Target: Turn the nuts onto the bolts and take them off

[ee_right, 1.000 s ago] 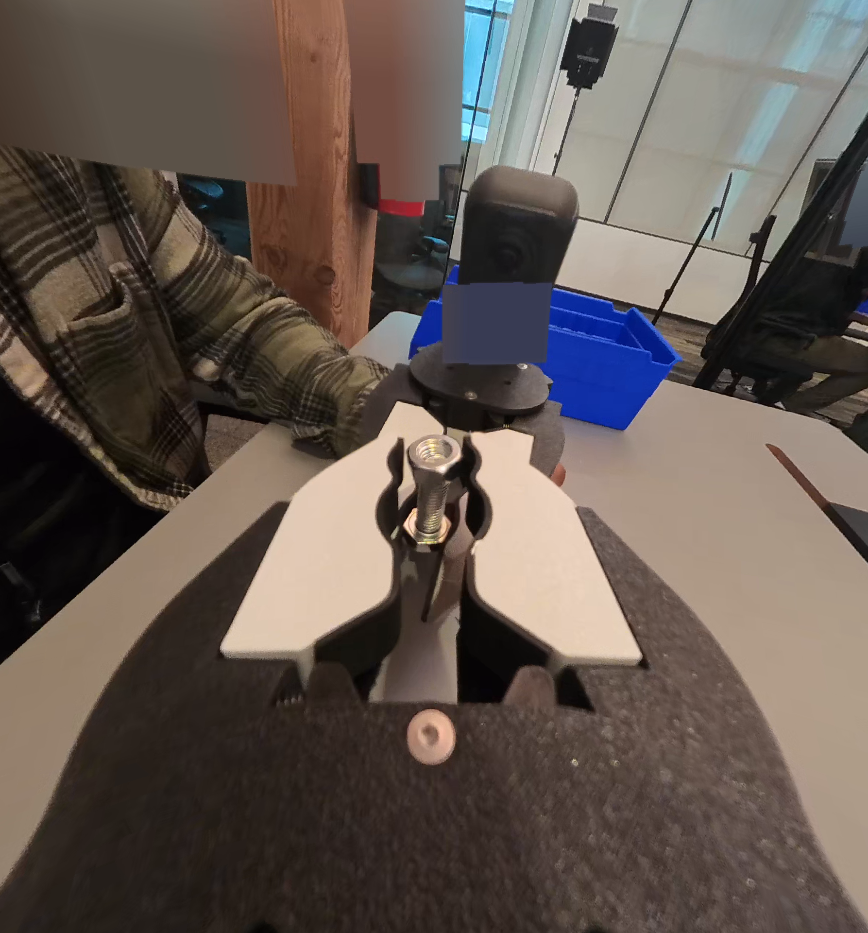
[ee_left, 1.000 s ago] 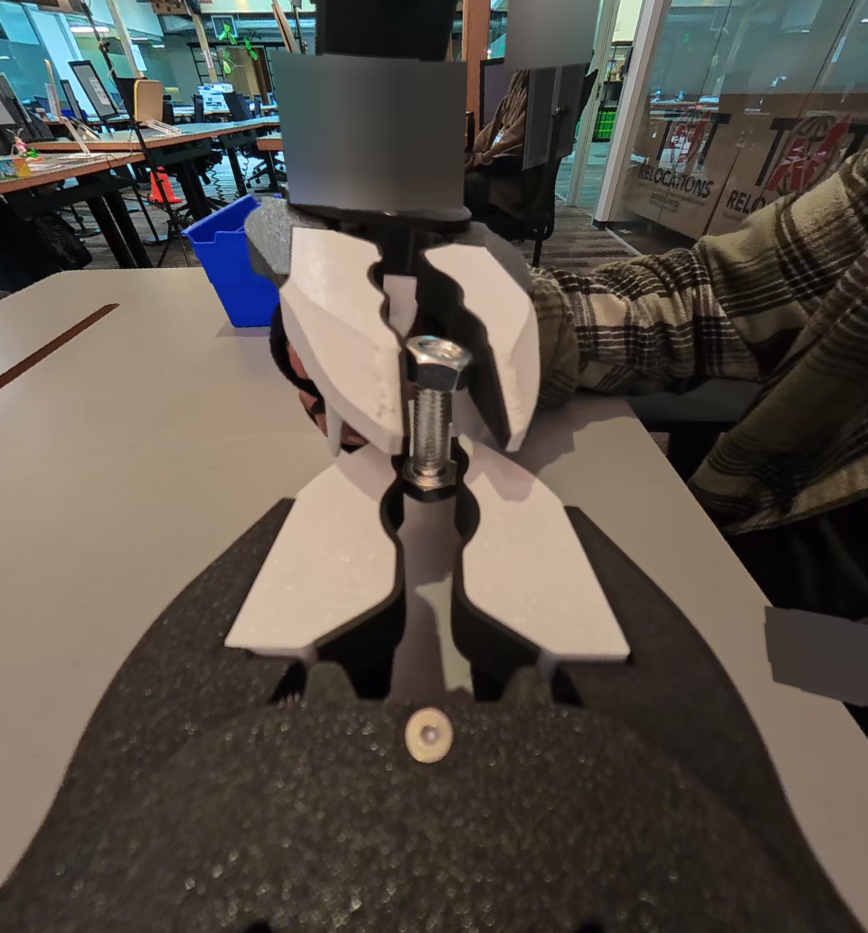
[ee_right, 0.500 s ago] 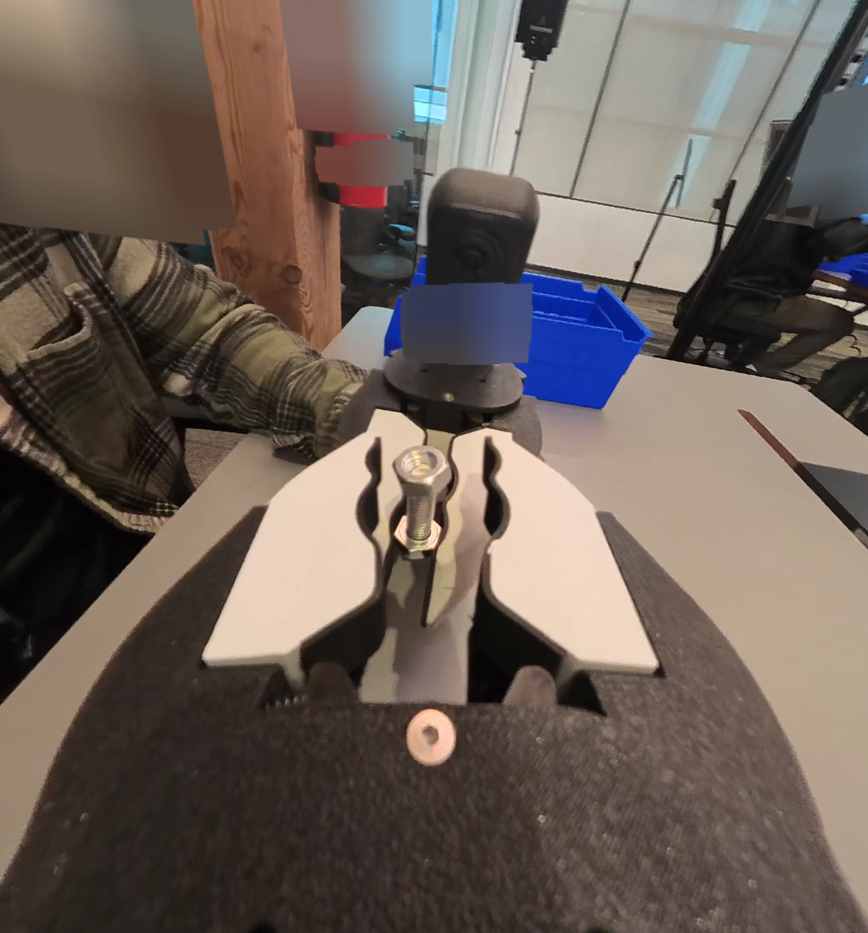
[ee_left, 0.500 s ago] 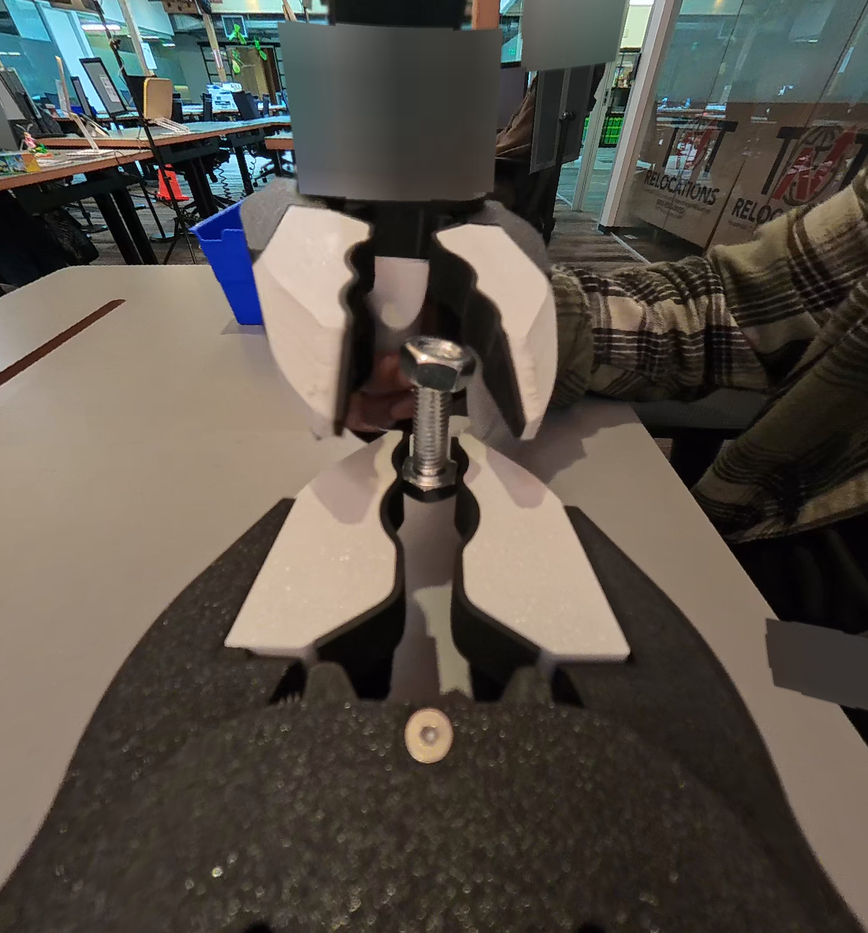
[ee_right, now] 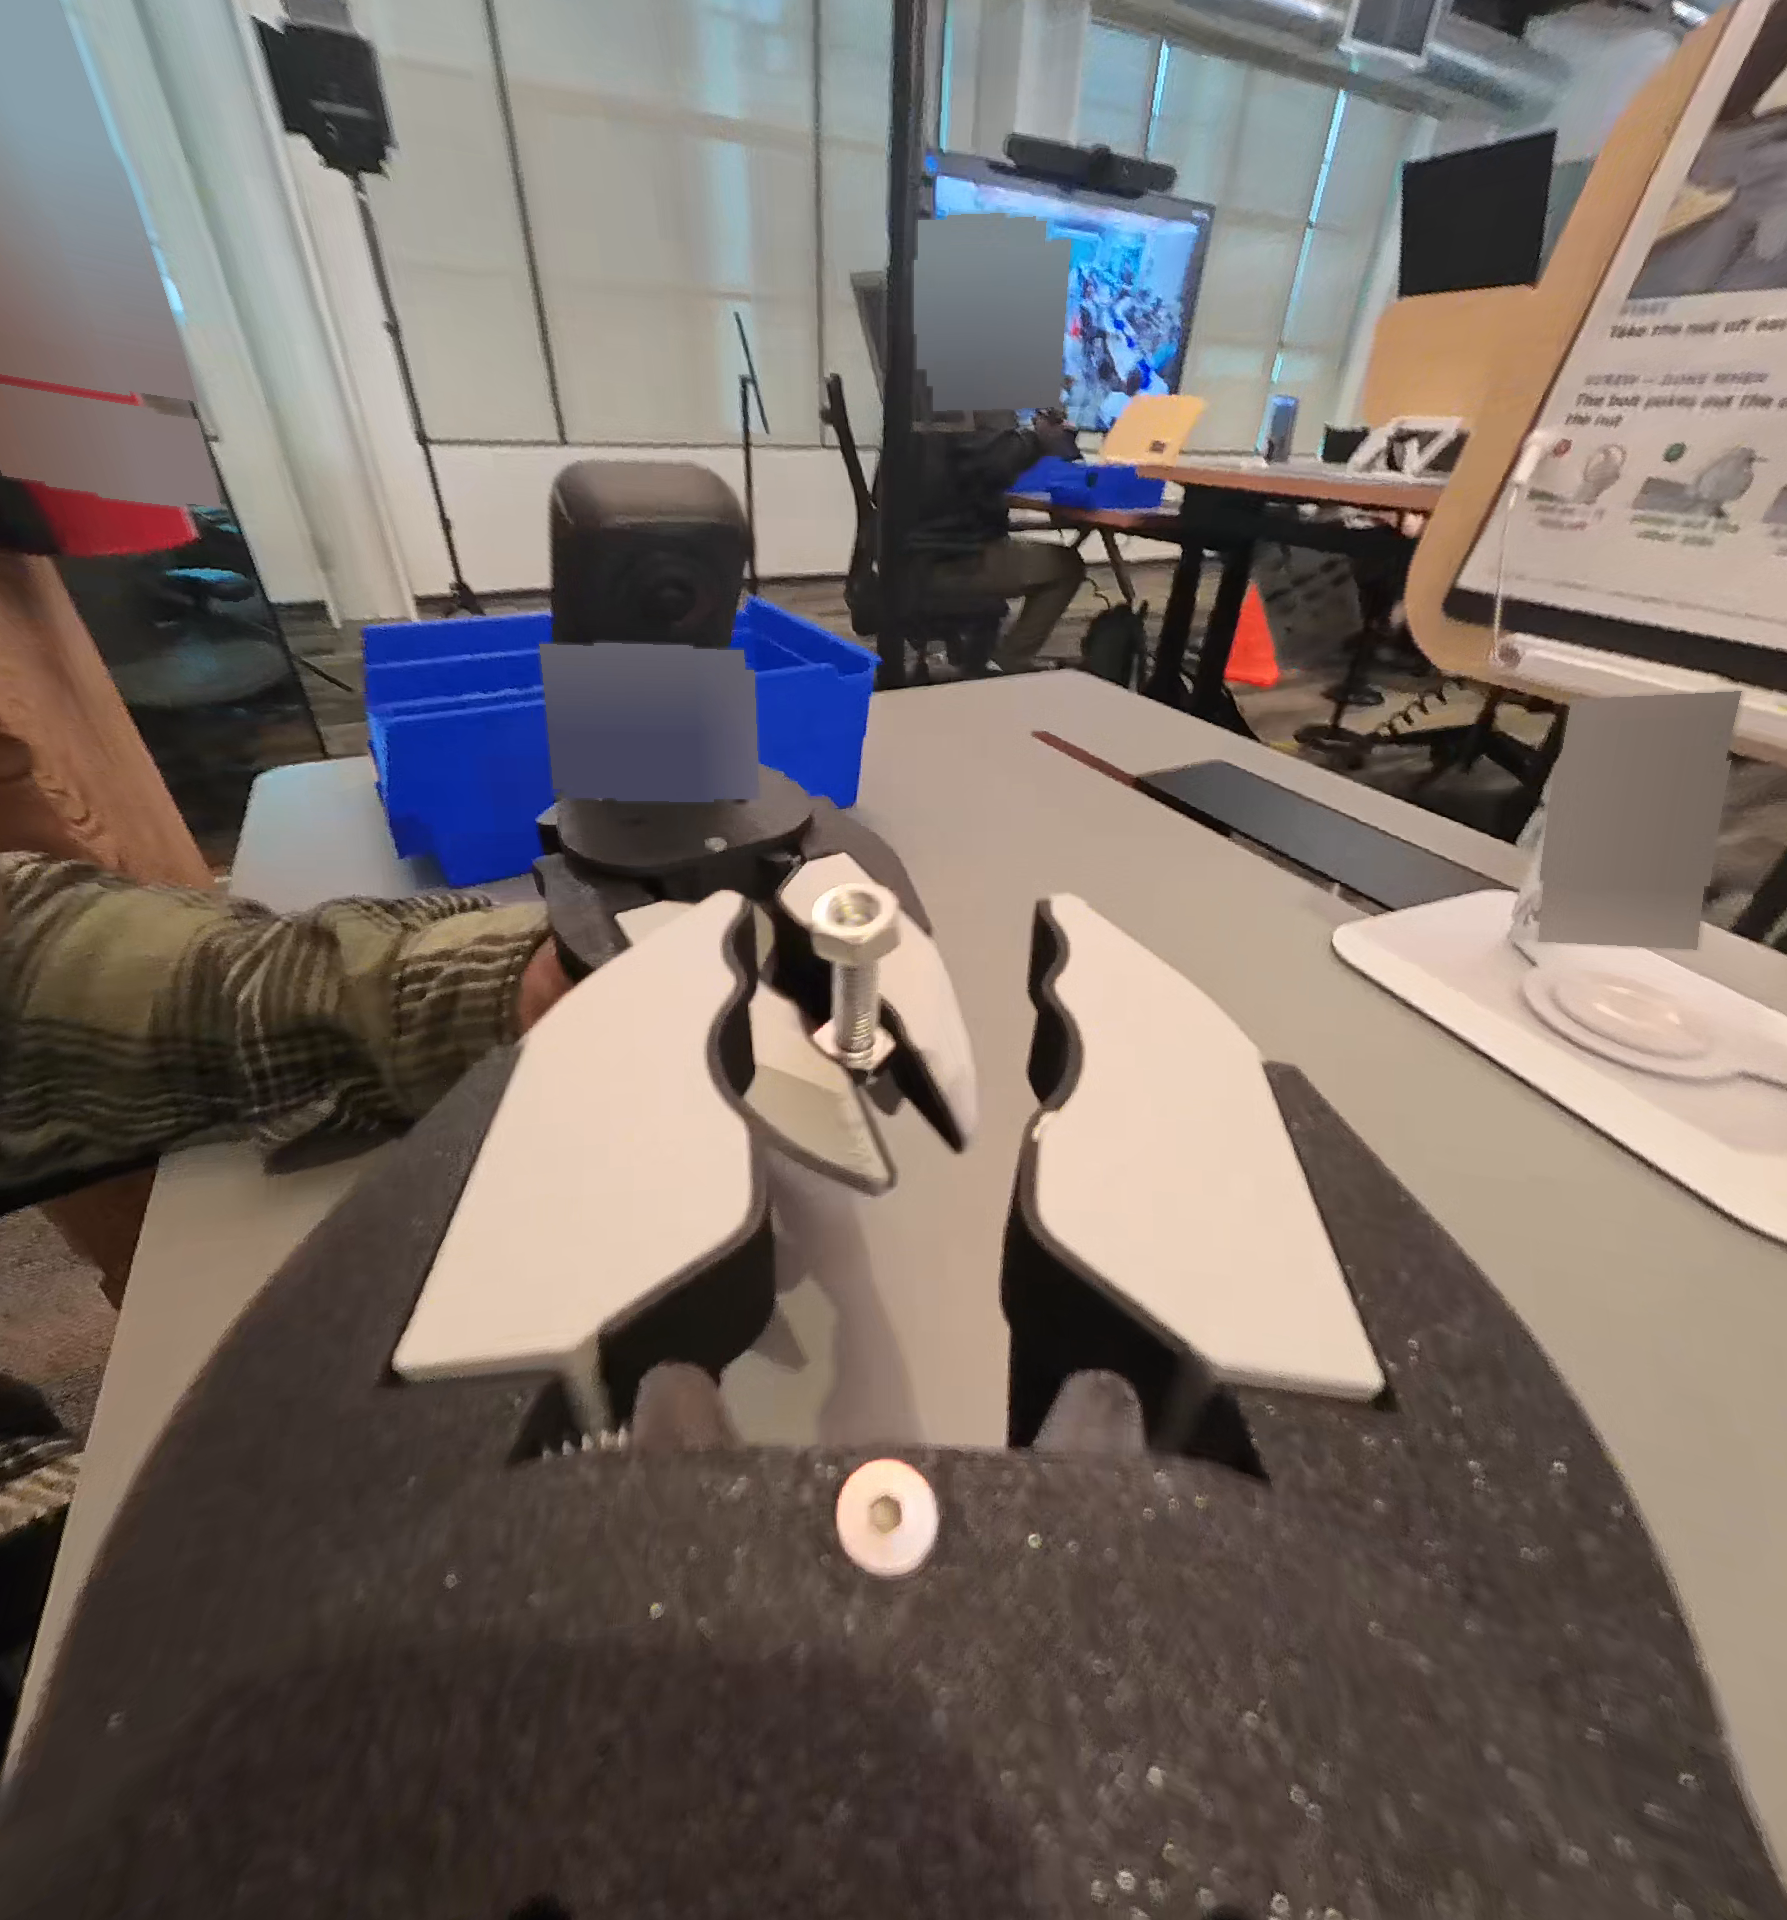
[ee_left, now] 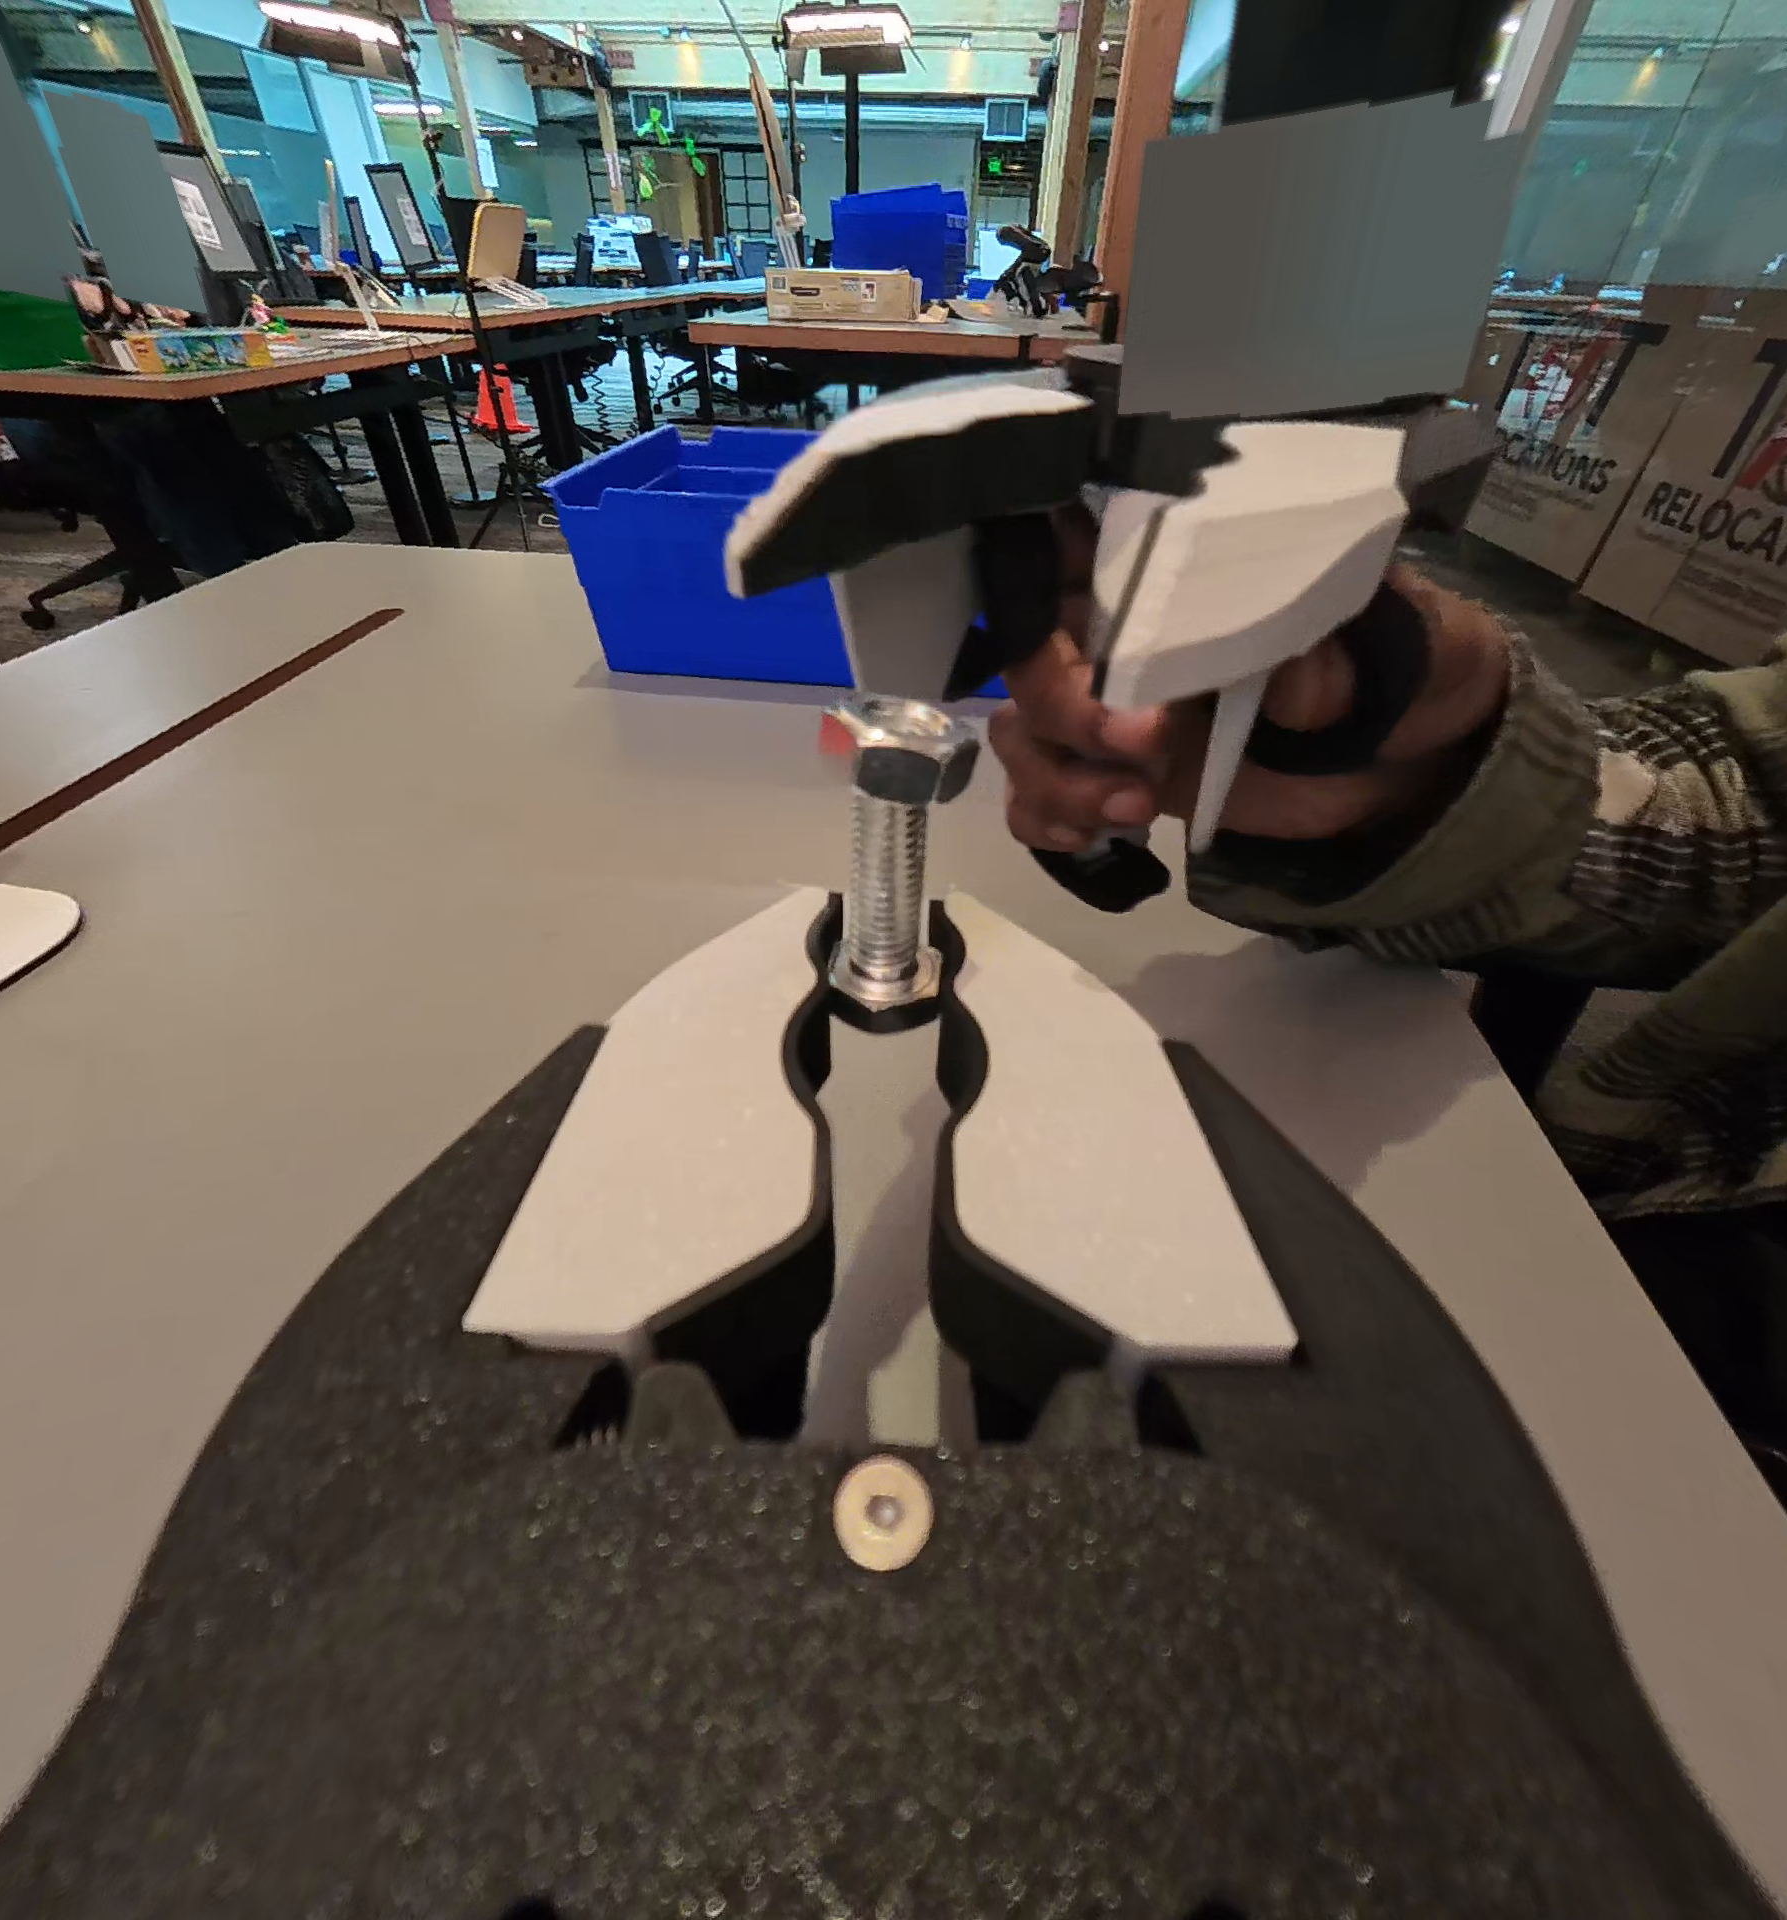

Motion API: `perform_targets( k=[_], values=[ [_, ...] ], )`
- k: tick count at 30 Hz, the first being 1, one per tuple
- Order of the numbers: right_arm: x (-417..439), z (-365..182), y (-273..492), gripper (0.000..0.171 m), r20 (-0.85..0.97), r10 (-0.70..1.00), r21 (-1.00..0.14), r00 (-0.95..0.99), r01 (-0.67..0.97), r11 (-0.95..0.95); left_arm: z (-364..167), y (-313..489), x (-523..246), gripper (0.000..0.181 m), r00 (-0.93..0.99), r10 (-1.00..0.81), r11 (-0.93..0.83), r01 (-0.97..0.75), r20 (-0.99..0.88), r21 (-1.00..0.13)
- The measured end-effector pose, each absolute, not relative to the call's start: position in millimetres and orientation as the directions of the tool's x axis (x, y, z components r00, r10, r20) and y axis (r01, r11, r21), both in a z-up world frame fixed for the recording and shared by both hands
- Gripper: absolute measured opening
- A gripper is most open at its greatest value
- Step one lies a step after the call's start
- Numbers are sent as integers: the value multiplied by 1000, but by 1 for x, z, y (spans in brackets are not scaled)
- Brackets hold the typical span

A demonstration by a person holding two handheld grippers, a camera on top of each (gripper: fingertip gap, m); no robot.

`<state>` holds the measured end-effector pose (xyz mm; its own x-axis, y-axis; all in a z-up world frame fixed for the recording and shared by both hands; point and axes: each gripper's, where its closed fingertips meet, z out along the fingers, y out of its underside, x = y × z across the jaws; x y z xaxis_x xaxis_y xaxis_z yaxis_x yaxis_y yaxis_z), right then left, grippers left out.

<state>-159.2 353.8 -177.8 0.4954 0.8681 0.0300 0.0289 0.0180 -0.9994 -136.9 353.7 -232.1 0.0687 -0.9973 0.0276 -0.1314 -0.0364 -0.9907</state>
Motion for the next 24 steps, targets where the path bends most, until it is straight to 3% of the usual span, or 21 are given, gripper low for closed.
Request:
perform_targets(
  k=[13,24],
  values=[
    [-179,-185,357,21,50,817,-998,574,55,23,-230,356,-138,15,90,-995,-42,-121,32,-992],
    [-175,-192,353,18,171,865,-975,471,209,79,-236,352,-136,15,70,-998,-4,-177,-8,-984]
  ],
)
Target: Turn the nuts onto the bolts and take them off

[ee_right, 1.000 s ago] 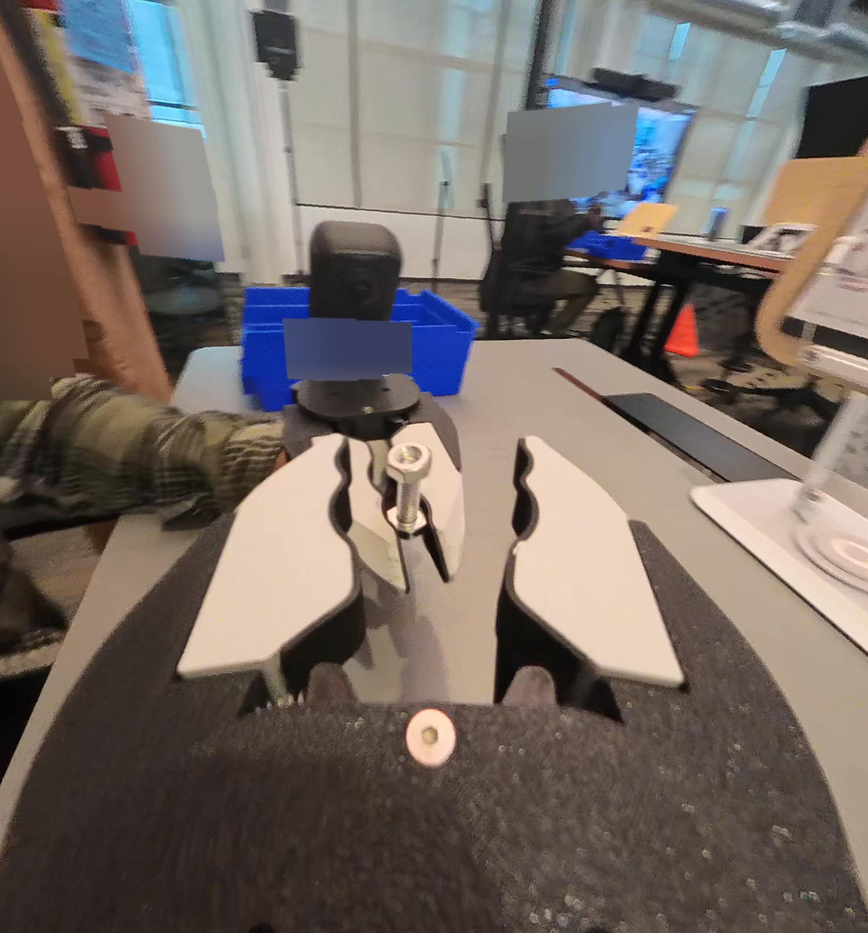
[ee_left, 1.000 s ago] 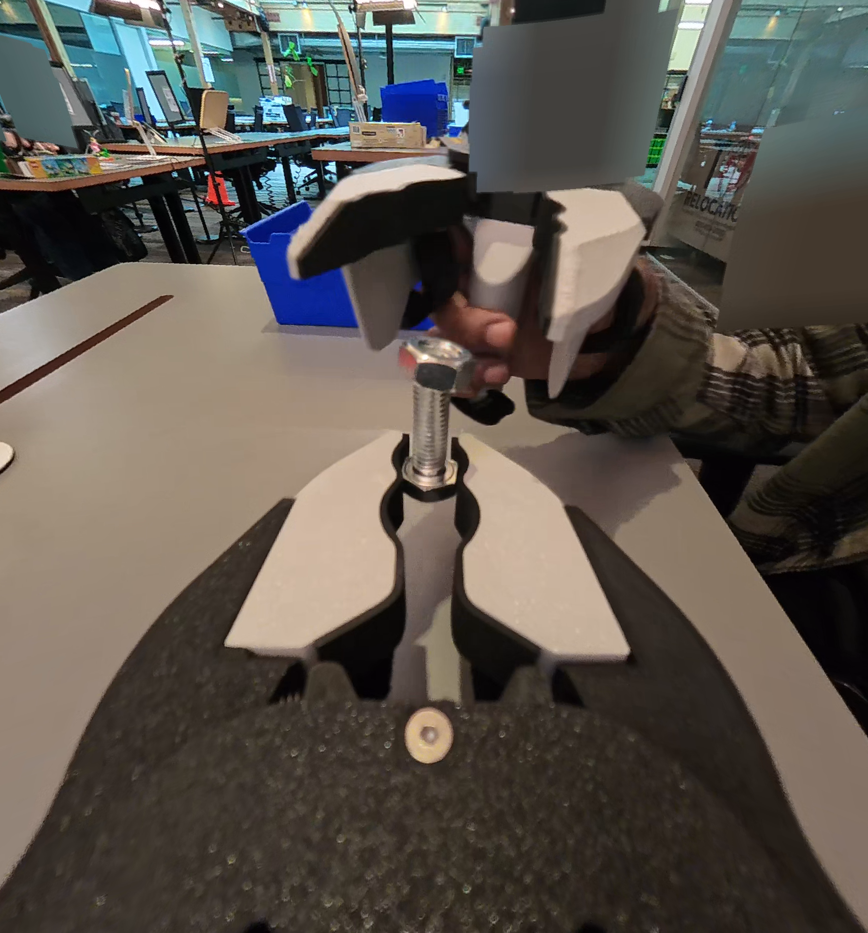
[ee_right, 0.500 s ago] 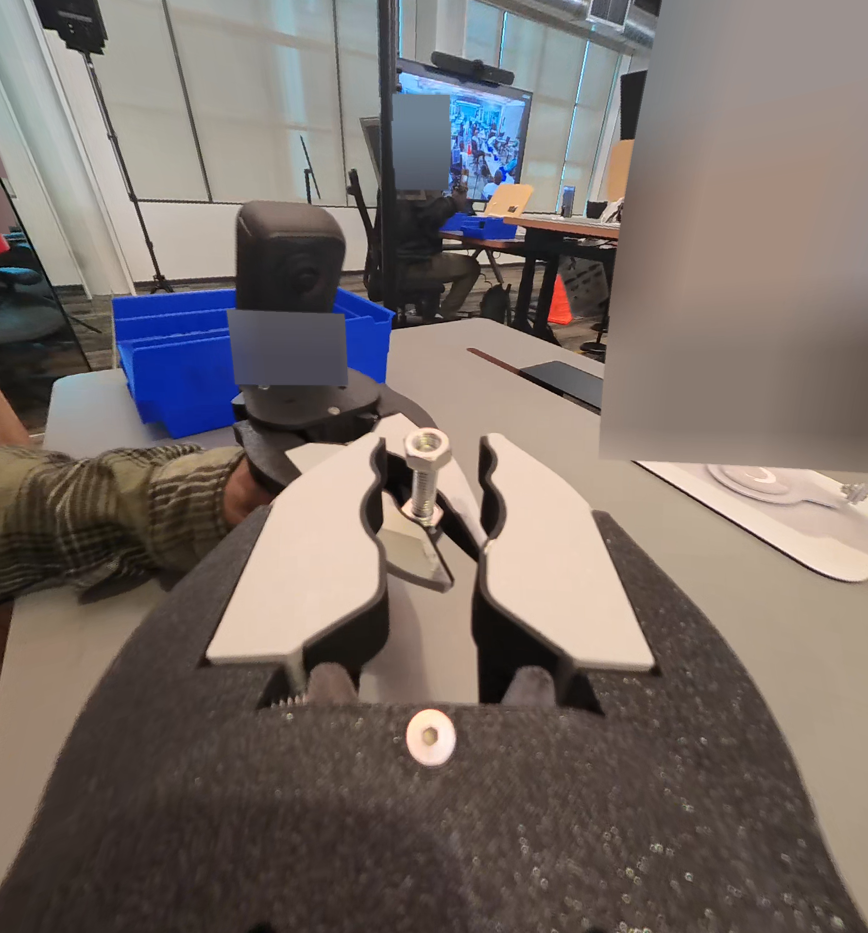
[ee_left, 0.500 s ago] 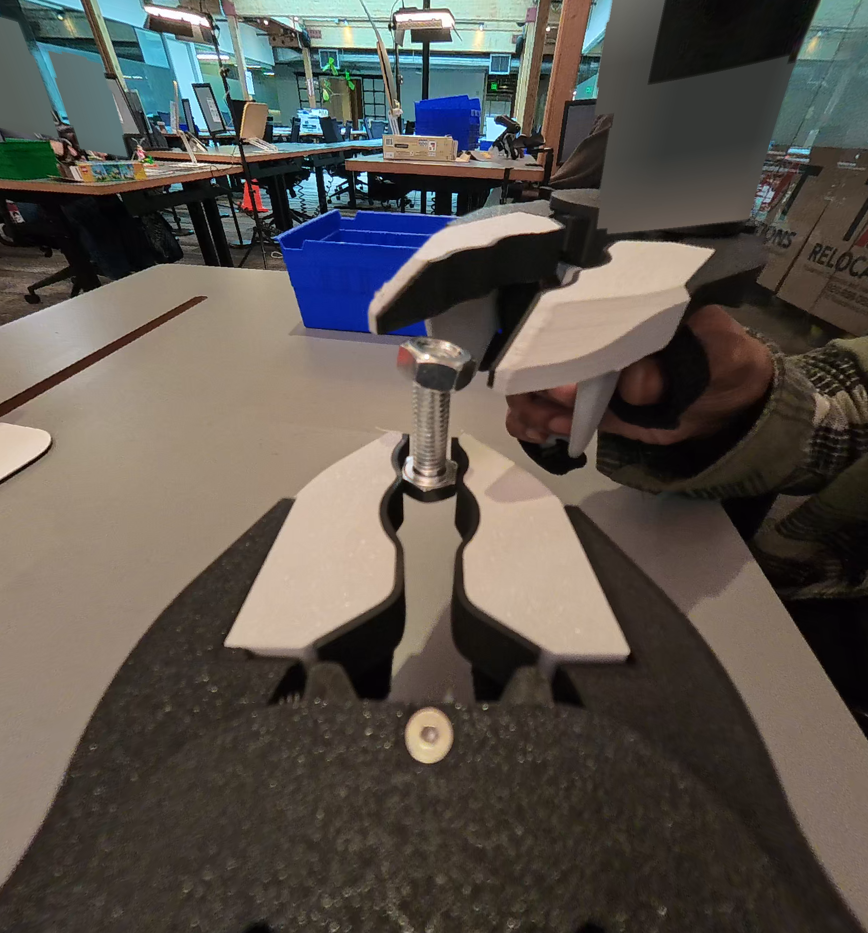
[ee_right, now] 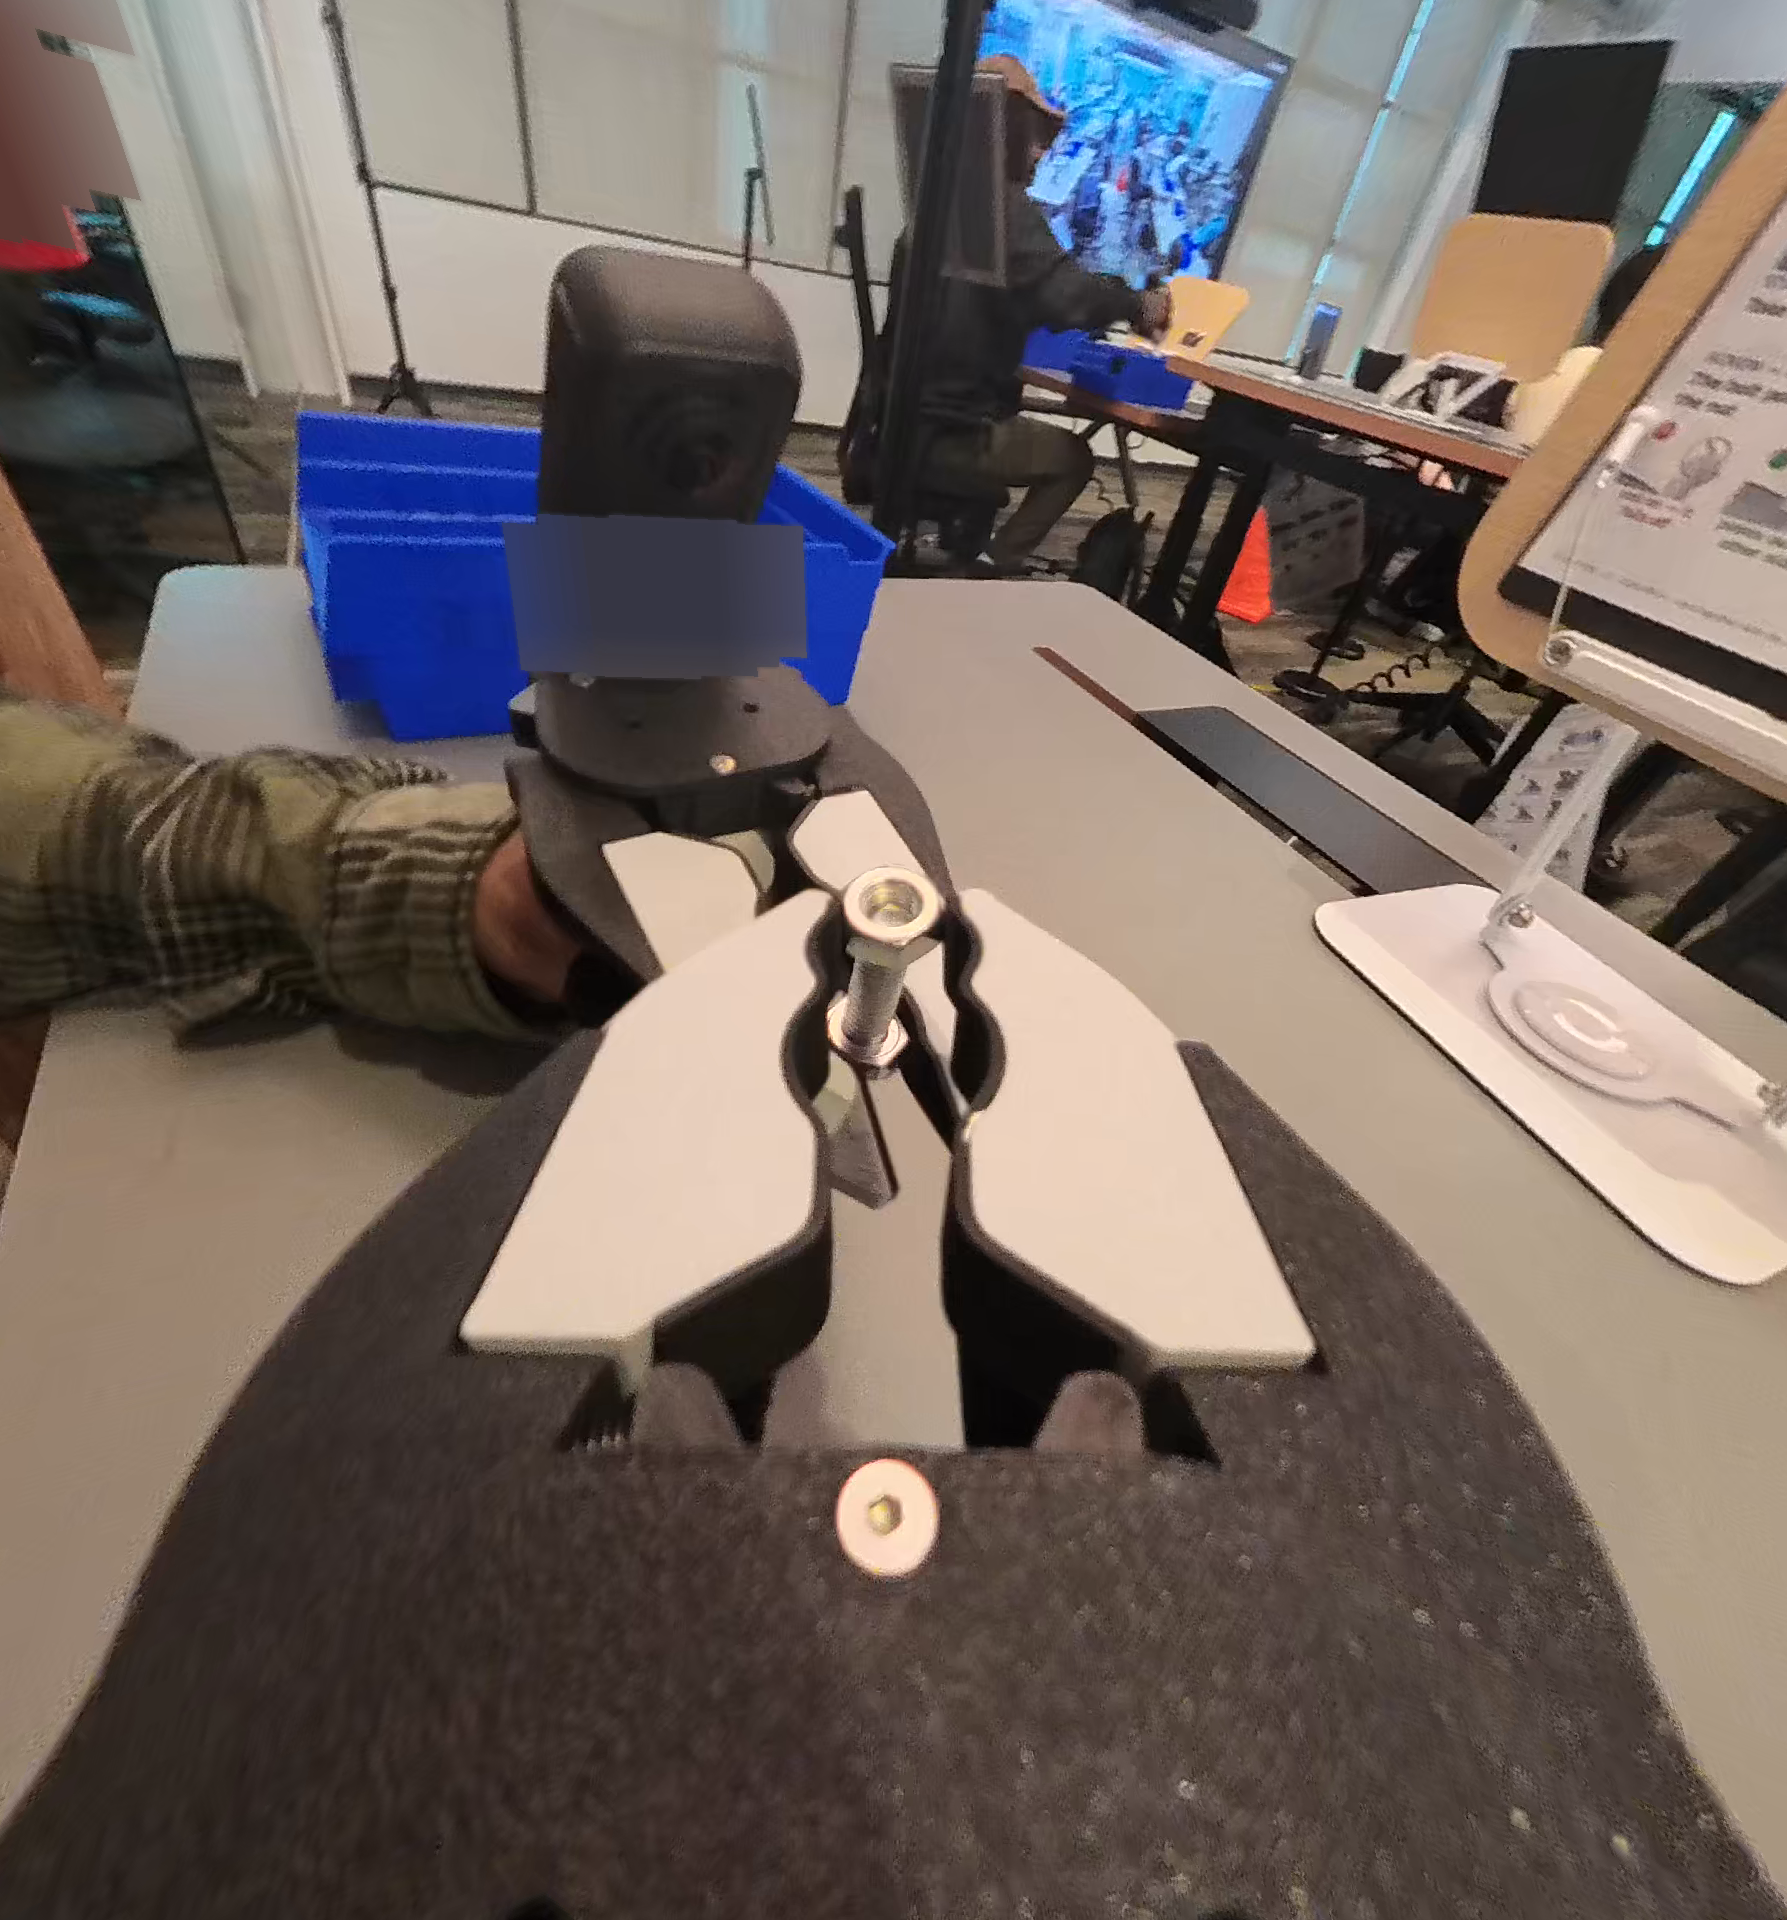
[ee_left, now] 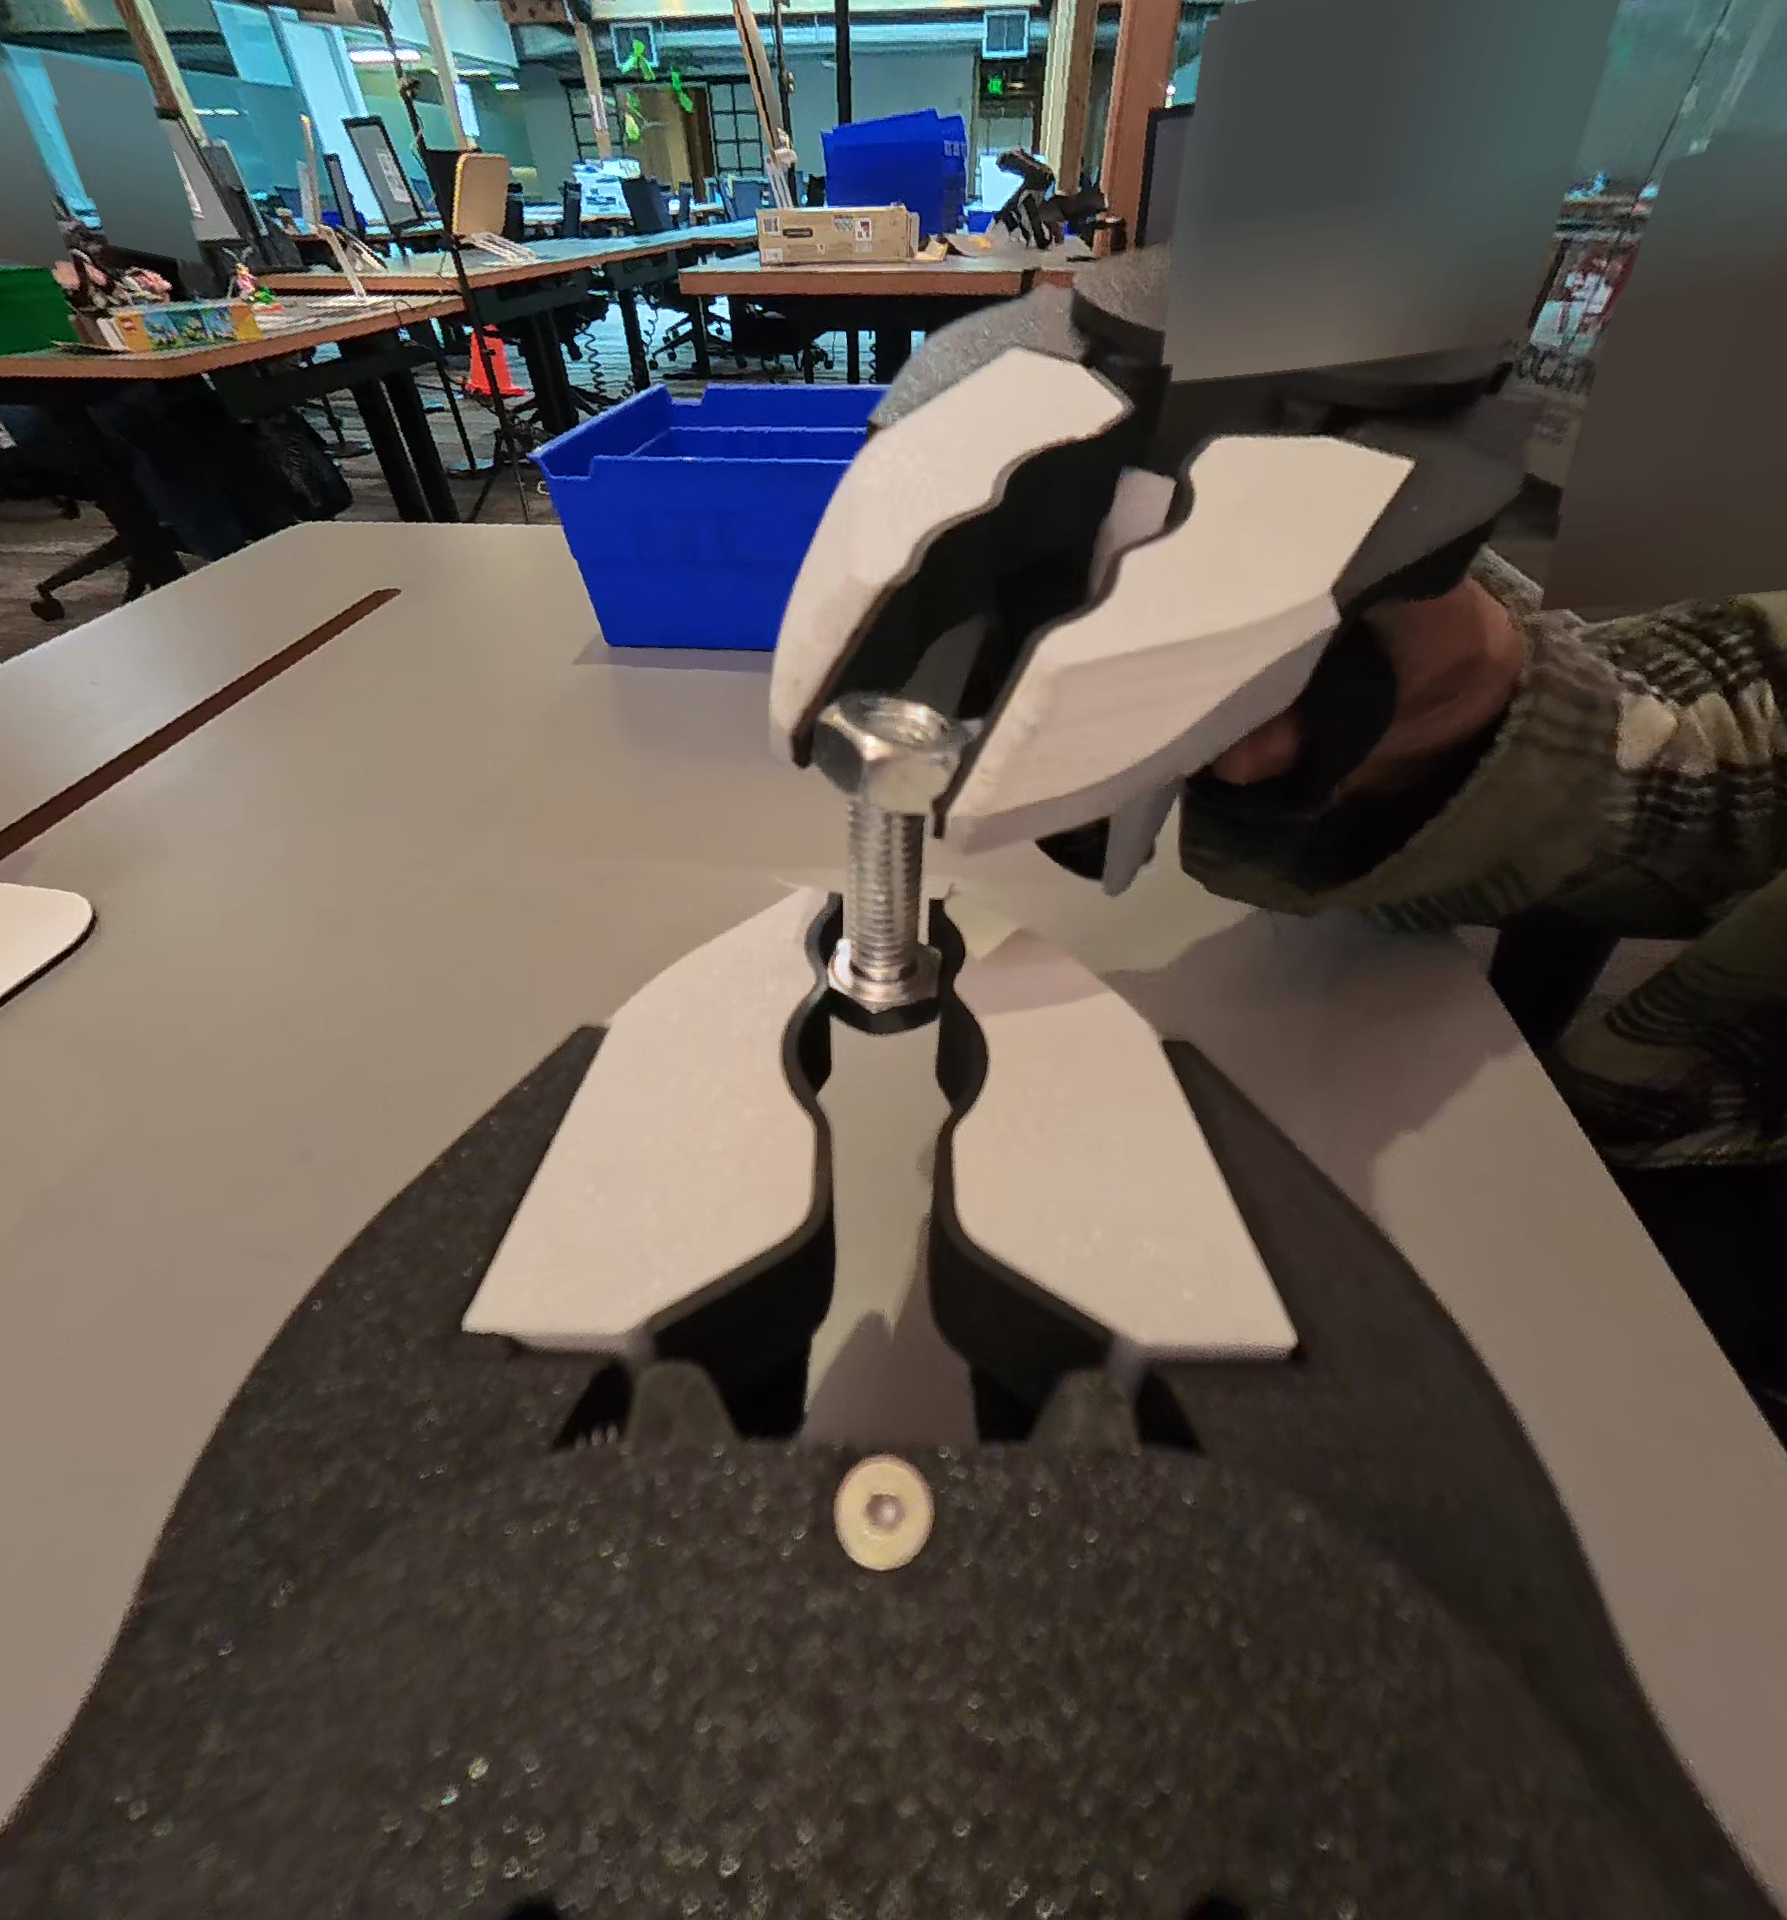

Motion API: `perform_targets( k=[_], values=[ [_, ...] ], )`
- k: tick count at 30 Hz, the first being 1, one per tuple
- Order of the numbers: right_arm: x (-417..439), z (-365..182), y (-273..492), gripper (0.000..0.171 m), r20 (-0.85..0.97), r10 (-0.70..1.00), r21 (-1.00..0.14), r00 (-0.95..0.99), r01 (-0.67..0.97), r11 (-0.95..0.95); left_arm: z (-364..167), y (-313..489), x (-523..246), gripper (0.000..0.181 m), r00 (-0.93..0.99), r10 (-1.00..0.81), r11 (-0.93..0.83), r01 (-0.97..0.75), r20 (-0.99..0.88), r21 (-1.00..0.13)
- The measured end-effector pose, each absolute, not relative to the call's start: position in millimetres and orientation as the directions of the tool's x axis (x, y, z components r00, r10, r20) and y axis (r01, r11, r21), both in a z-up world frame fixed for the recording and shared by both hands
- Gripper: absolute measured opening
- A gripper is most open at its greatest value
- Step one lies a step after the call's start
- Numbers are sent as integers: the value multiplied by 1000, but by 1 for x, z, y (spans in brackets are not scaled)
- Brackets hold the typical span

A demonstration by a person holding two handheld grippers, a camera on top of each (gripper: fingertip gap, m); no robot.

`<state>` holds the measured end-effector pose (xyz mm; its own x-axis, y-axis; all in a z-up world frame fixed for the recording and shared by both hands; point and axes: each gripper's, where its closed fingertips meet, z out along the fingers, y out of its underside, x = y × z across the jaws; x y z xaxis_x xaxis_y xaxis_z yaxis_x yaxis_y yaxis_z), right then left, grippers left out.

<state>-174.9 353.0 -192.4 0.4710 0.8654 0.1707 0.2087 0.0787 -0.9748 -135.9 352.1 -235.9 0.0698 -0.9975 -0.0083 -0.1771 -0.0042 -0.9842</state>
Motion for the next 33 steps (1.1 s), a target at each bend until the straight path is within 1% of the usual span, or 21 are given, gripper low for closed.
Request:
perform_targets(
  k=[3,12,15,19,24,27,33],
  values=[
    [-174,-195,350,18,200,897,-965,395,238,111,-239,349,-135,15,53,-998,11,-206,-22,-978],
    [-167,-211,344,18,129,969,-930,212,365,44,-257,345,-133,15,20,-998,47,-325,-56,-945],
    [-166,-214,342,18,143,977,-916,160,396,70,-261,344,-132,15,11,-998,56,-344,-63,-937],
    [-167,-213,339,17,105,990,-935,94,348,66,-260,341,-132,15,-6,-999,53,-332,-54,-942],
    [-168,-204,335,18,87,996,-972,8,218,83,-251,336,-131,14,-26,-998,59,-280,-54,-958],
    [-169,-204,335,18,66,998,-981,-18,181,68,-250,336,-131,15,-25,-998,60,-271,-56,-961],
    [-171,-199,328,17,116,990,-986,-77,107,124,-244,331,-131,15,-47,-996,79,-236,-70,-969]
  ],
)
